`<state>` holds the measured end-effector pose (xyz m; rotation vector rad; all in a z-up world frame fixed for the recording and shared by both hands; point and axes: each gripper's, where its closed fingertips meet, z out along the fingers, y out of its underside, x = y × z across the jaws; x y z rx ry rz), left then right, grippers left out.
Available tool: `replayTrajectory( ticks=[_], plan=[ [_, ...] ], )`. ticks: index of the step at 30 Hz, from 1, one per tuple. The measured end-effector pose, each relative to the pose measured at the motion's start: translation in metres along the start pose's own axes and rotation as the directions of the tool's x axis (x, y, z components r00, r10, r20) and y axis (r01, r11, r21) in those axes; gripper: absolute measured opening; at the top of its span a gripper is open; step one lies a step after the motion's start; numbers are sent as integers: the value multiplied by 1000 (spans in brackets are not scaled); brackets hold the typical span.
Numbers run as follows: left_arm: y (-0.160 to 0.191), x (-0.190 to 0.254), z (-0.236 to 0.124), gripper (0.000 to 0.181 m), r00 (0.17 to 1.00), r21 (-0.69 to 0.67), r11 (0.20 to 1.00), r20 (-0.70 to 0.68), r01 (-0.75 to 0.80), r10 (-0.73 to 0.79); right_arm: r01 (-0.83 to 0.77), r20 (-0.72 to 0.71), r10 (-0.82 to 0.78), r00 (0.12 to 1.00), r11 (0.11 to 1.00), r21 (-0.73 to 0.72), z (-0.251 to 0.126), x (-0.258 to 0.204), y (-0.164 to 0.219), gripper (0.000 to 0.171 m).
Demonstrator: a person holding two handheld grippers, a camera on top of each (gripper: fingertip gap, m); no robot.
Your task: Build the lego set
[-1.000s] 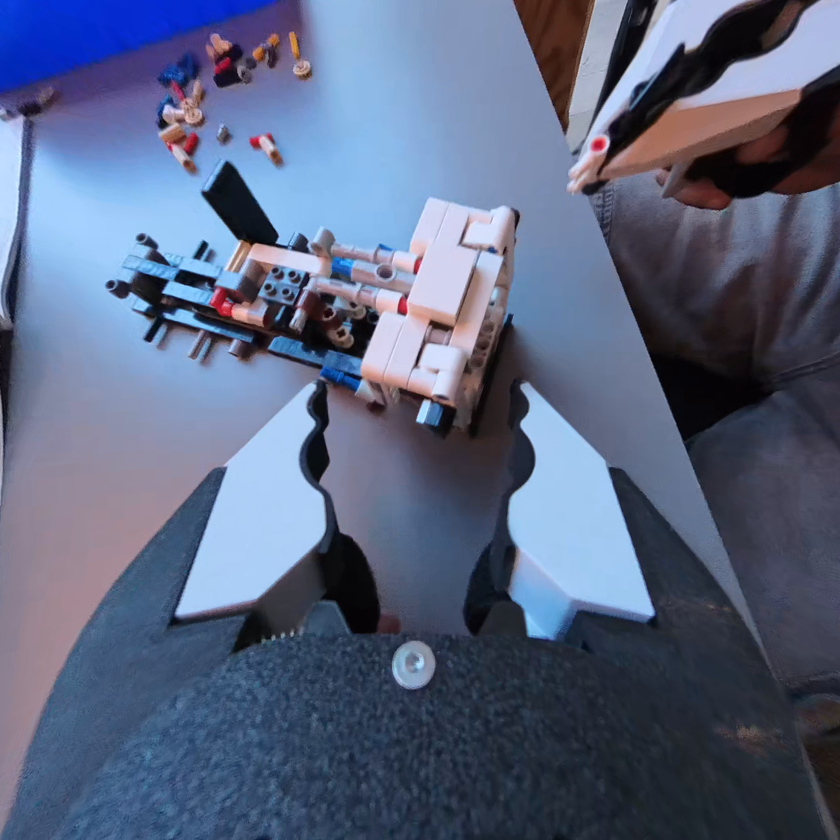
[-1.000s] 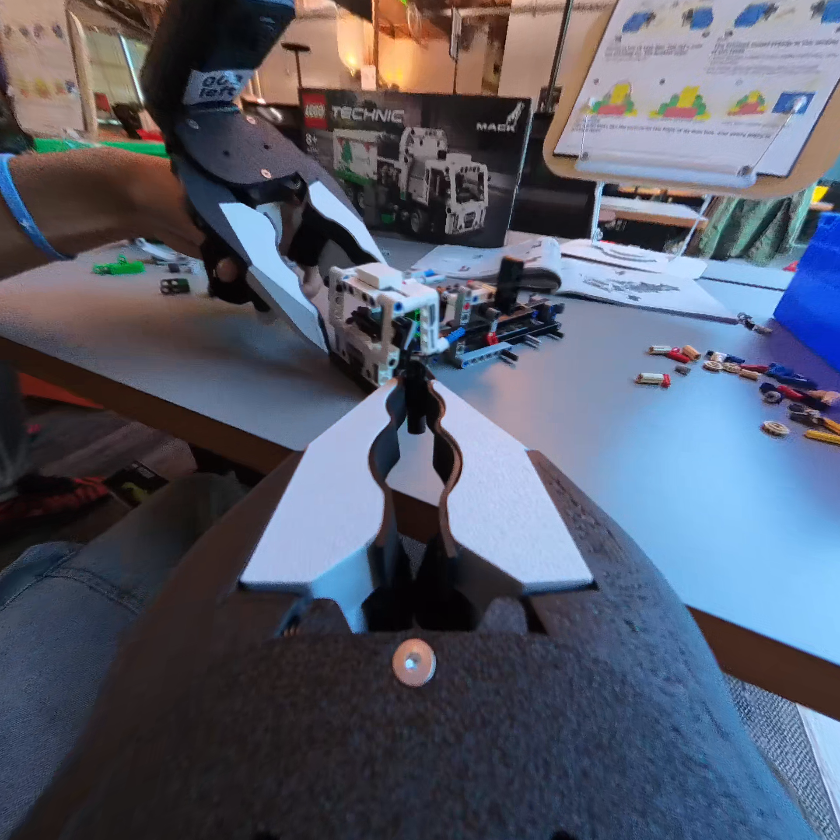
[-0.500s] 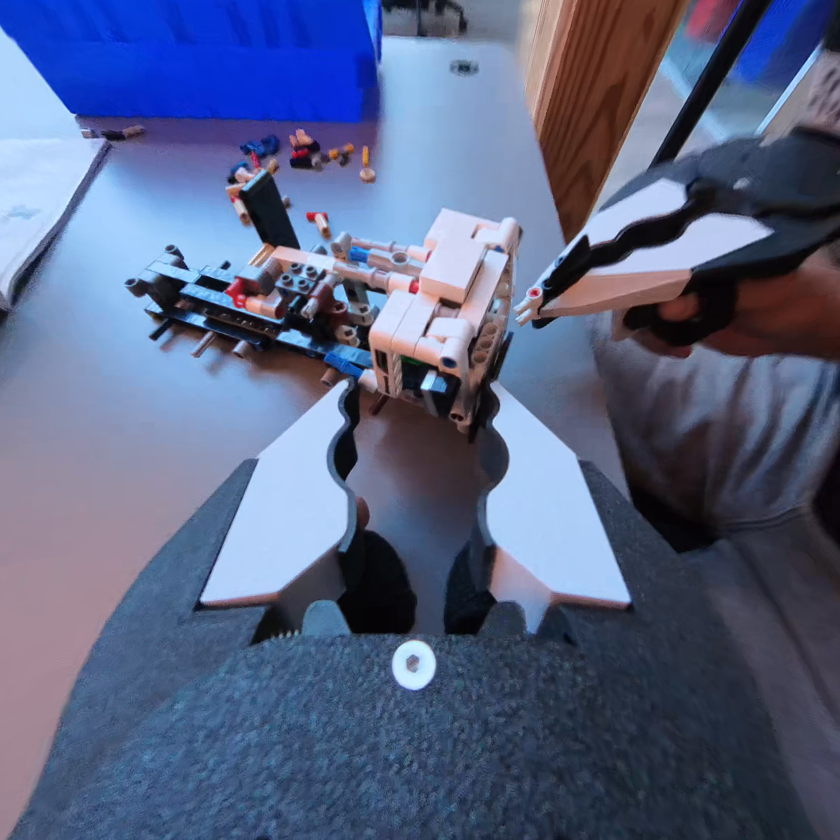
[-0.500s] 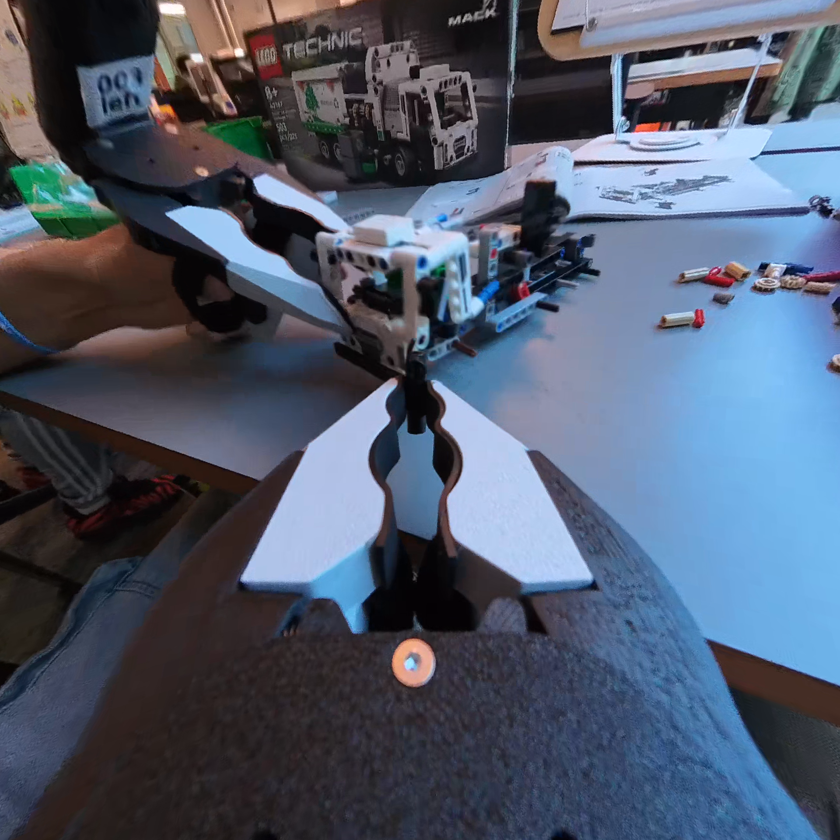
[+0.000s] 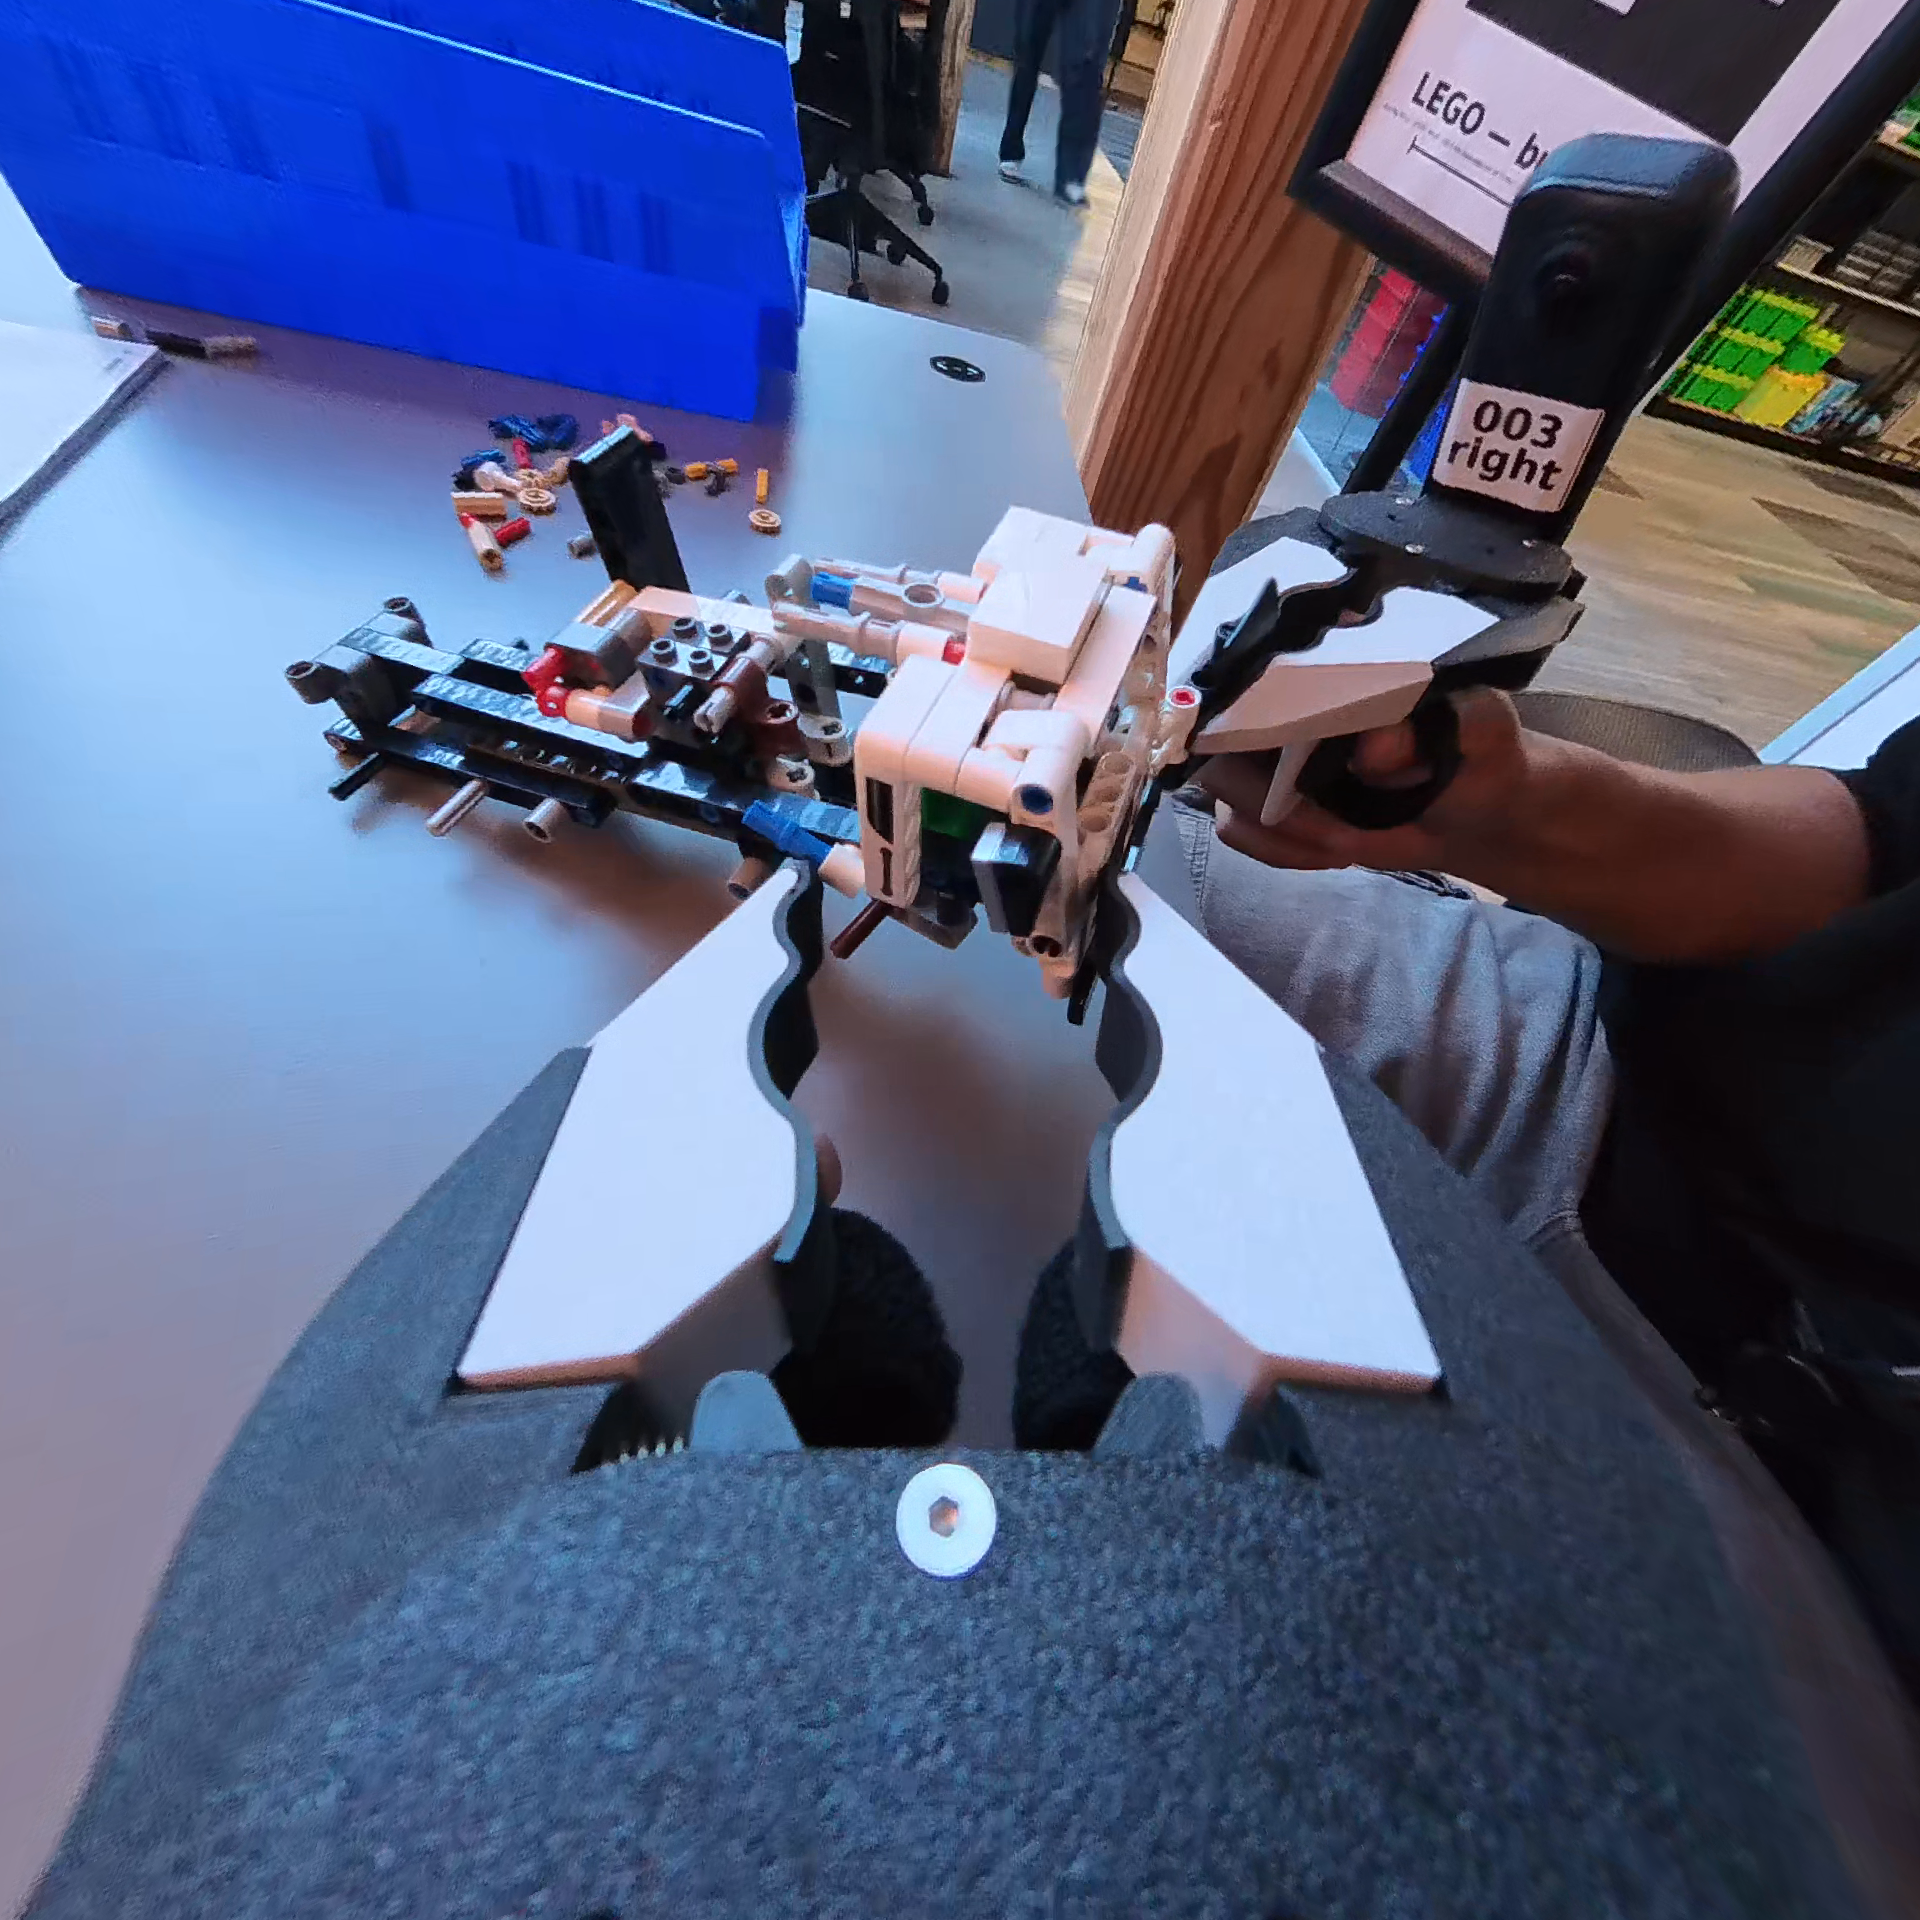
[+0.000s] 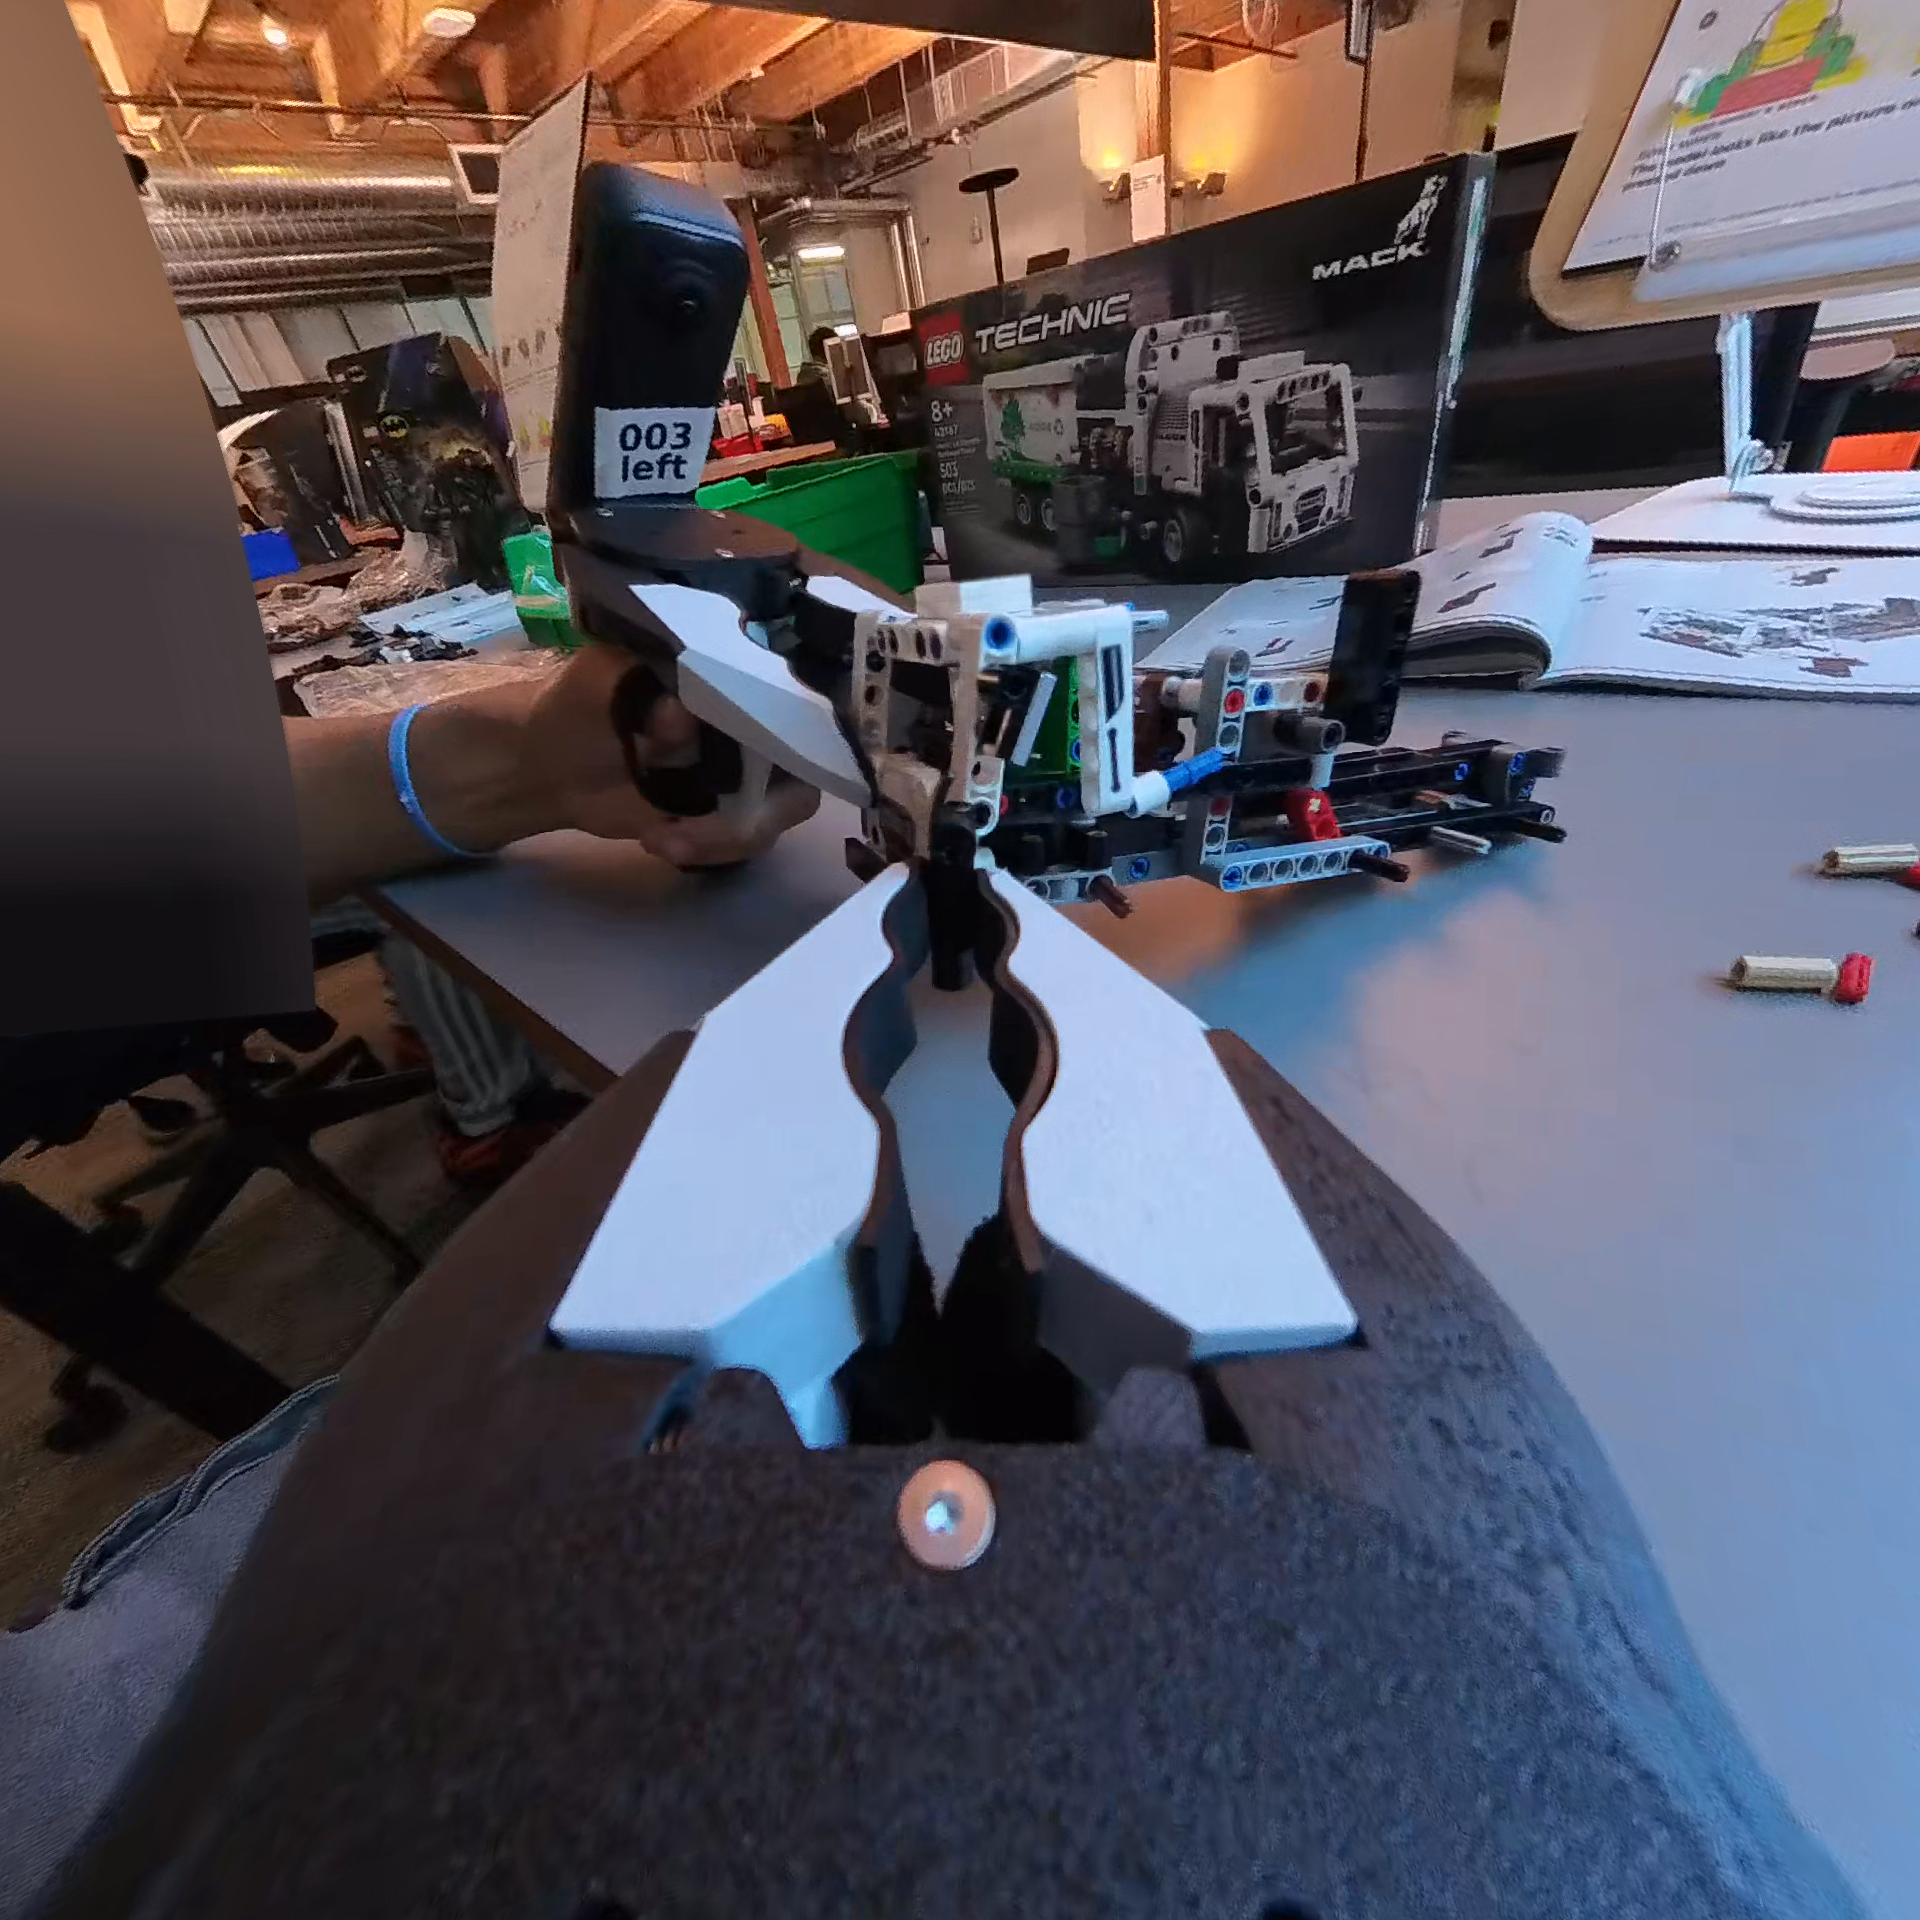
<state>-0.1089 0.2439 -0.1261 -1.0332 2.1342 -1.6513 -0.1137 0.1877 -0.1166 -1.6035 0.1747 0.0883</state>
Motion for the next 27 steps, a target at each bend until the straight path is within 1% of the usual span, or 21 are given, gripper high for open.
replayTrajectory(
  ticks=[2,5,8,9,14,17,19,22,24,27],
  plan=[
    [0,-1,0,51,1000,2,1000,6,6,-6,6,-8,-6,1000,1000,-3,1,1,1,6],
    [-3,-3,-1,51,1000,20,1000,21,10,-10,20,-61,-19,998,1000,11,0,8,0,6],
    [-4,-3,-2,51,1000,34,999,13,25,-26,-6,-52,6,999,1000,17,2,8,2,6],
    [-4,-2,-2,51,1000,33,999,17,17,-18,-4,-37,5,999,999,42,1,6,-2,6],
    [-4,-2,-1,51,1000,32,999,28,4,-4,10,-41,-10,999,1000,12,2,7,1,6],
    [-9,0,-1,52,999,66,998,32,10,-12,23,-59,-21,998,999,28,3,6,-1,6],
    [-9,0,-2,55,999,72,997,36,16,-19,15,-31,-14,999,1000,14,6,1,1,6],
    [-6,1,2,63,998,46,999,62,-16,13,38,-24,-37,999,999,17,9,-6,-2,6],
    [-4,-2,4,63,994,32,999,105,-41,37,35,-77,-33,997,999,27,9,-2,-7,6],
    [-6,-2,5,66,989,48,998,147,-41,33,77,-107,-74,992,997,18,11,-2,-8,6]
  ],
)
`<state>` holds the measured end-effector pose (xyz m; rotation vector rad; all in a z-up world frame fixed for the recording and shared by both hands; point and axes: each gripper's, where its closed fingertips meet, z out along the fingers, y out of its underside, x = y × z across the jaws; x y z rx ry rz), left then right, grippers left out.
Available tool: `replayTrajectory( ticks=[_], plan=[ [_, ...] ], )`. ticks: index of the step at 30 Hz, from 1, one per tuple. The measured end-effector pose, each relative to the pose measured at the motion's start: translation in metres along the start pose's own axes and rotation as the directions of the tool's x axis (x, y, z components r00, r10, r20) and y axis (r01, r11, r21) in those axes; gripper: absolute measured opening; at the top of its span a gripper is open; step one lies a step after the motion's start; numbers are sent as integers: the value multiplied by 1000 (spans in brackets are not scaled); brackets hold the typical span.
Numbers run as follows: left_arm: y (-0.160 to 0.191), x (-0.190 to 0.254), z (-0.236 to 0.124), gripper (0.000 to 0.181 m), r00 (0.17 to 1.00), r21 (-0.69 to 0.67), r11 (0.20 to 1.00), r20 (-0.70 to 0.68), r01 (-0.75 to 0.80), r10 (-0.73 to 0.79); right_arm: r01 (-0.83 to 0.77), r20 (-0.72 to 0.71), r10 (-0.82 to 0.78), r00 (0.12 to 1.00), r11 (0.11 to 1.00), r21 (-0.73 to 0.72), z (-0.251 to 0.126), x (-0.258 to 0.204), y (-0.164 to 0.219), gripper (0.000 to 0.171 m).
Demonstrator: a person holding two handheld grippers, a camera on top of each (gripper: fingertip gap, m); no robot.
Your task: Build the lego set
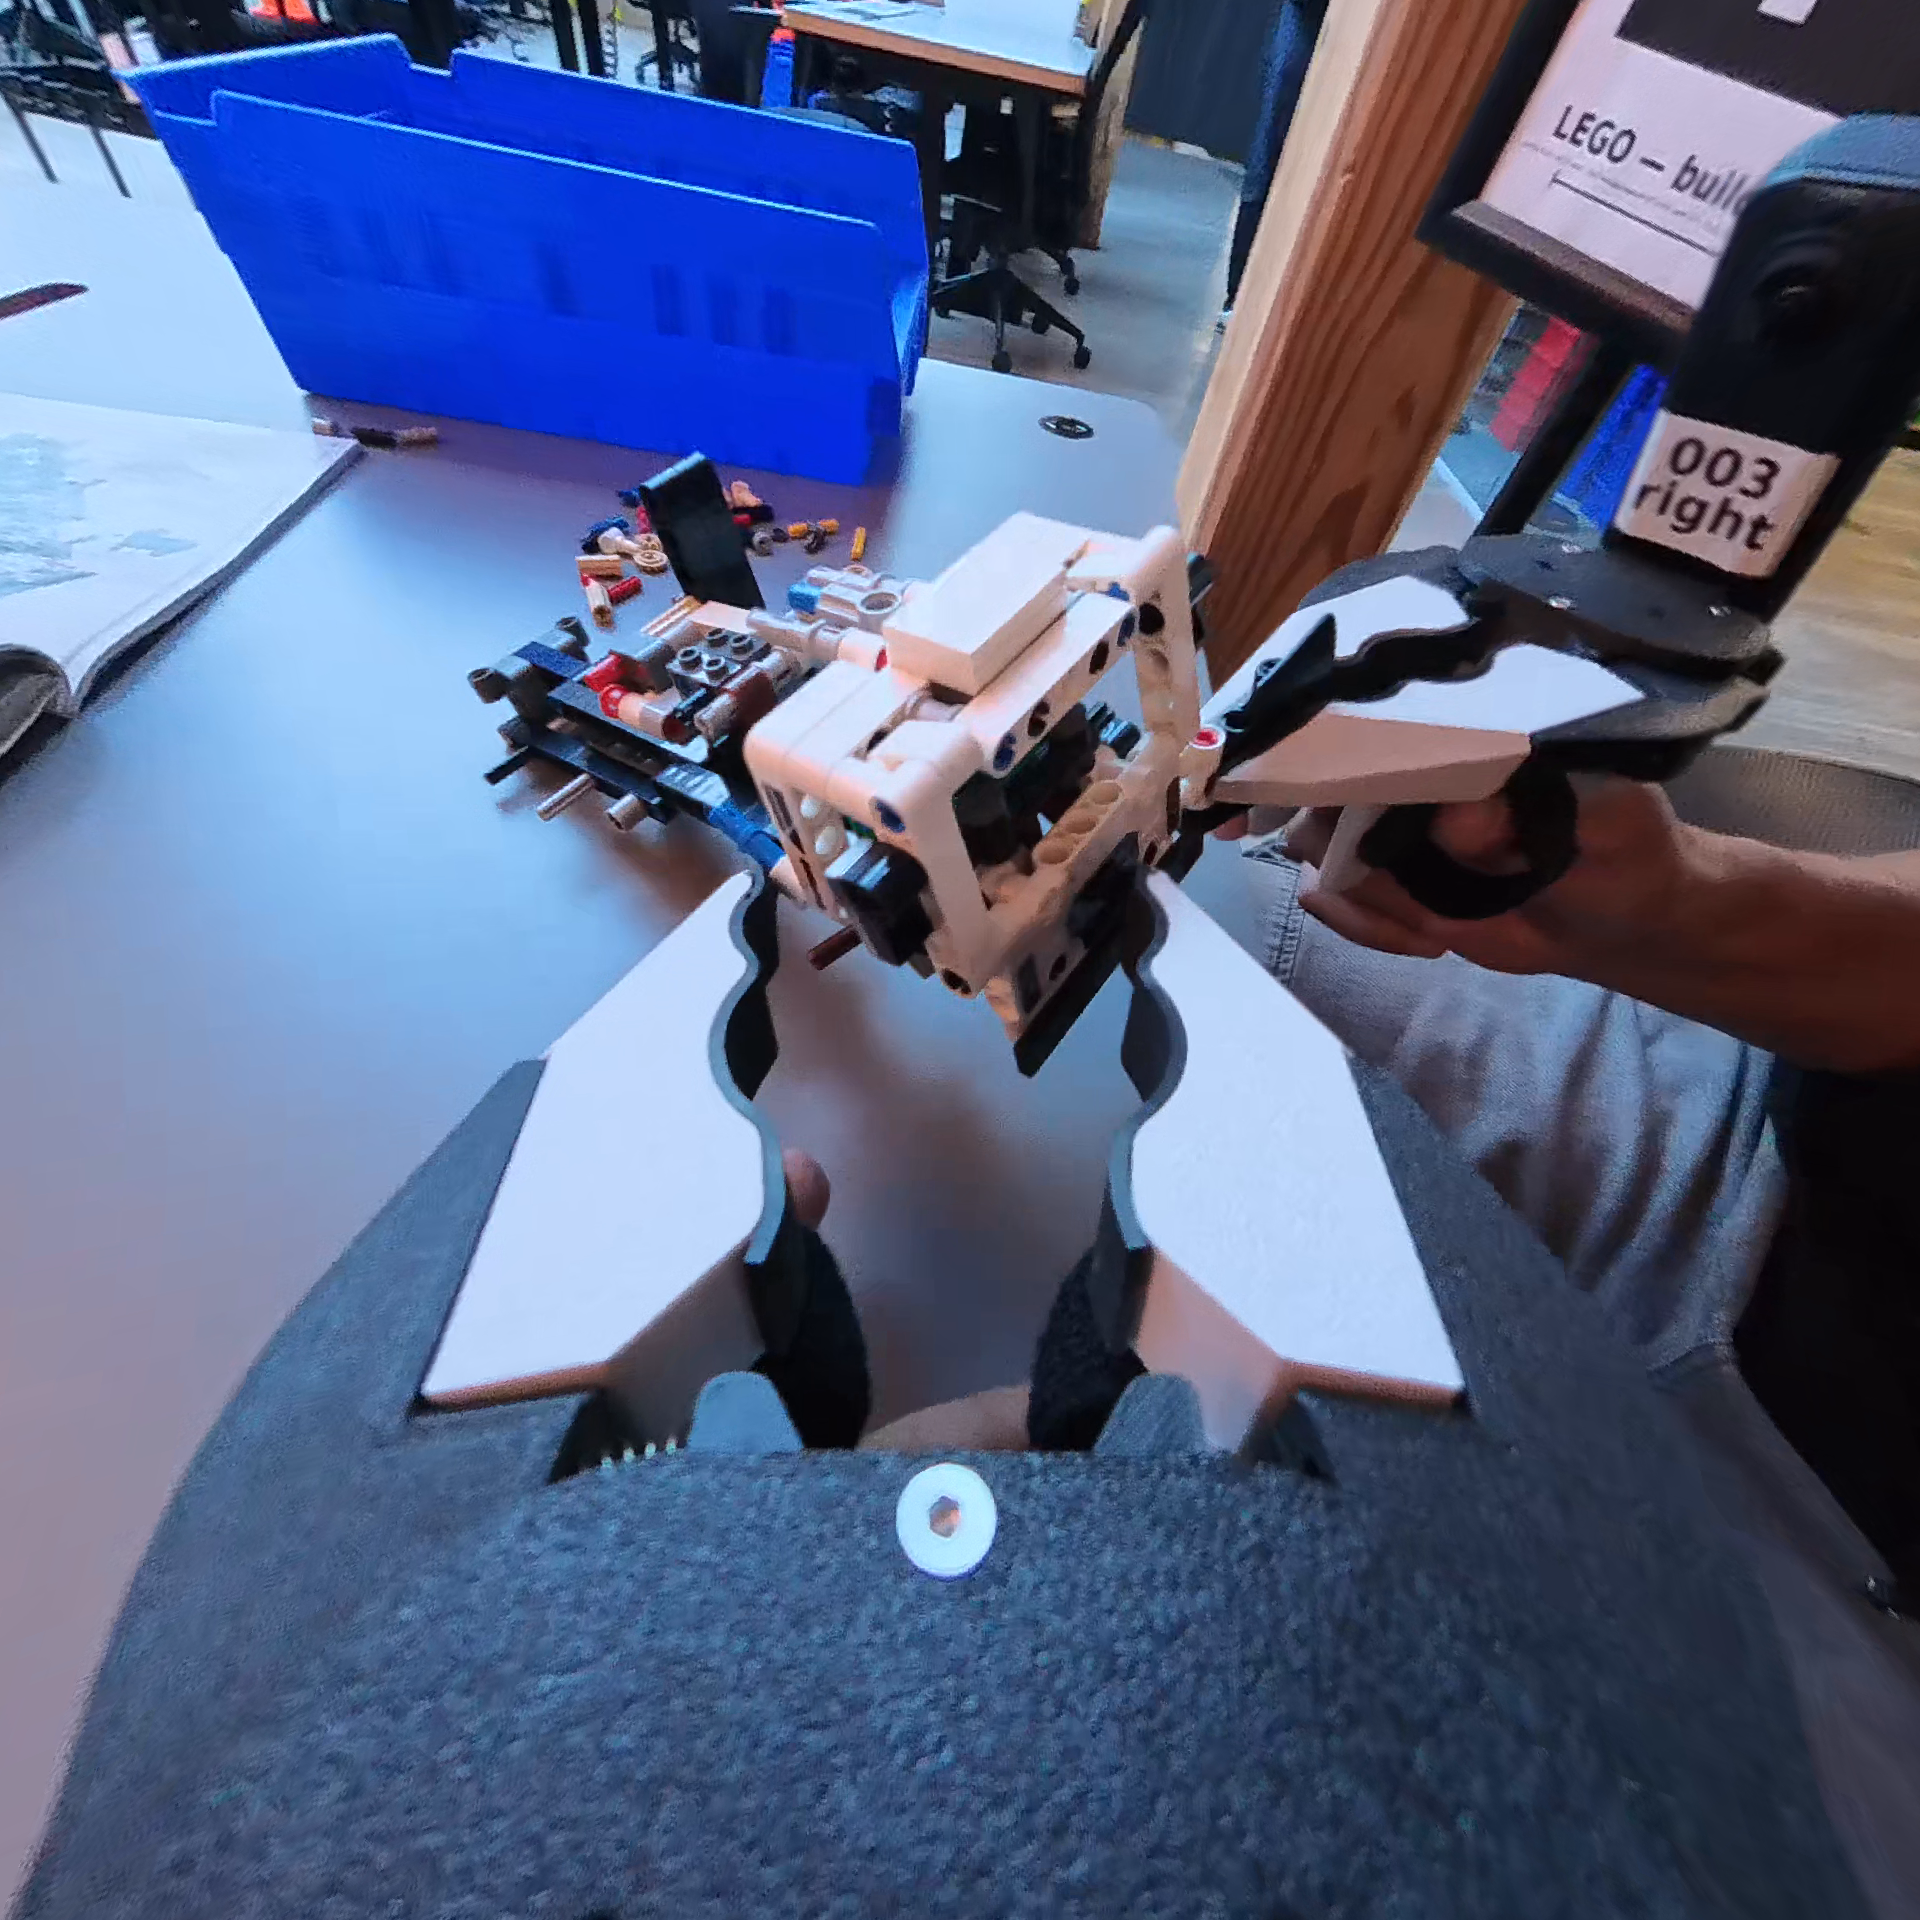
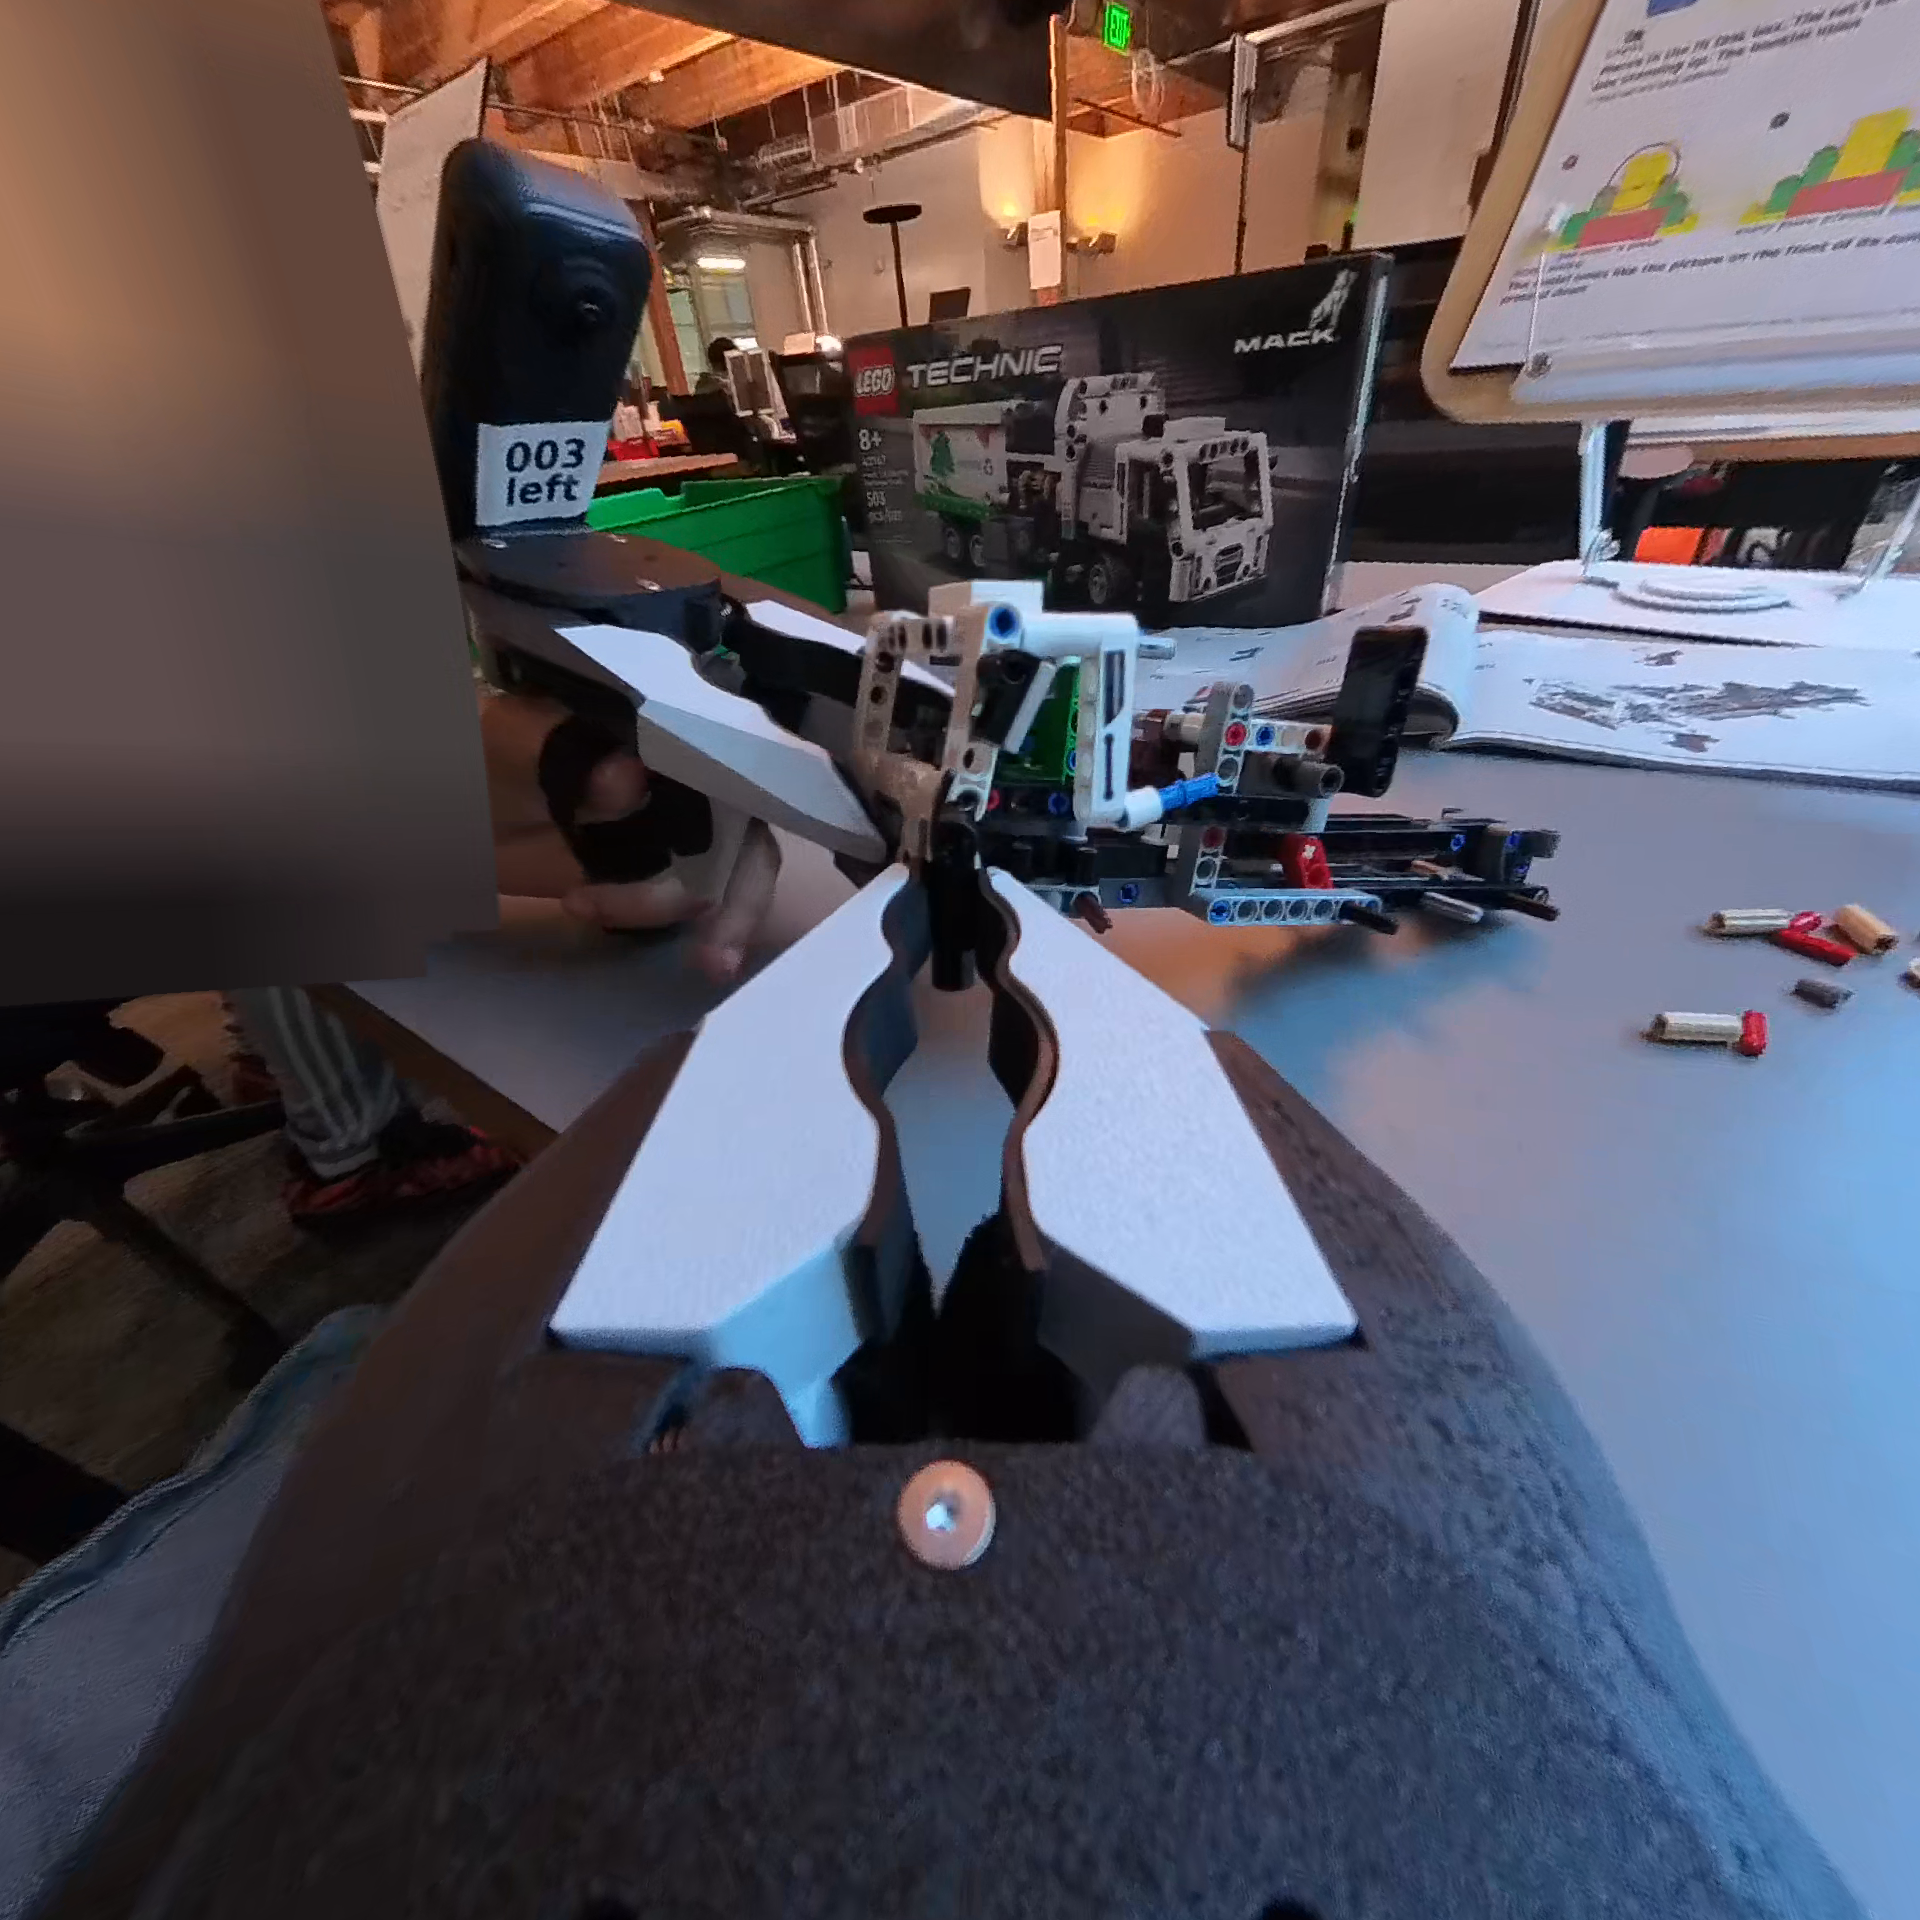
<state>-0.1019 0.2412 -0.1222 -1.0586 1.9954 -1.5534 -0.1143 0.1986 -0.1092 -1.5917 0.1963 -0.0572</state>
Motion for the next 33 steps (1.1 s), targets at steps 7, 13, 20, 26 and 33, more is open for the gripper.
replayTrajectory(
  ticks=[7,13,20,26,33],
  plan=[
    [-3,-4,7,74,988,32,994,112,107,-110,-49,-8,50,999,998,31,5,4,0,6],
    [1,-10,7,73,976,20,983,111,185,-186,-94,-8,94,996,994,55,8,7,0,6],
    [2,-9,5,68,953,19,953,15,303,-303,-99,45,97,994,994,38,7,7,-2,6],
    [5,-8,7,68,952,-4,952,17,305,-304,66,60,-61,996,995,-76,7,7,-1,6],
    [16,-8,13,69,942,-74,939,25,336,-335,319,45,-317,947,919,-232,8,9,8,6]
  ],
)
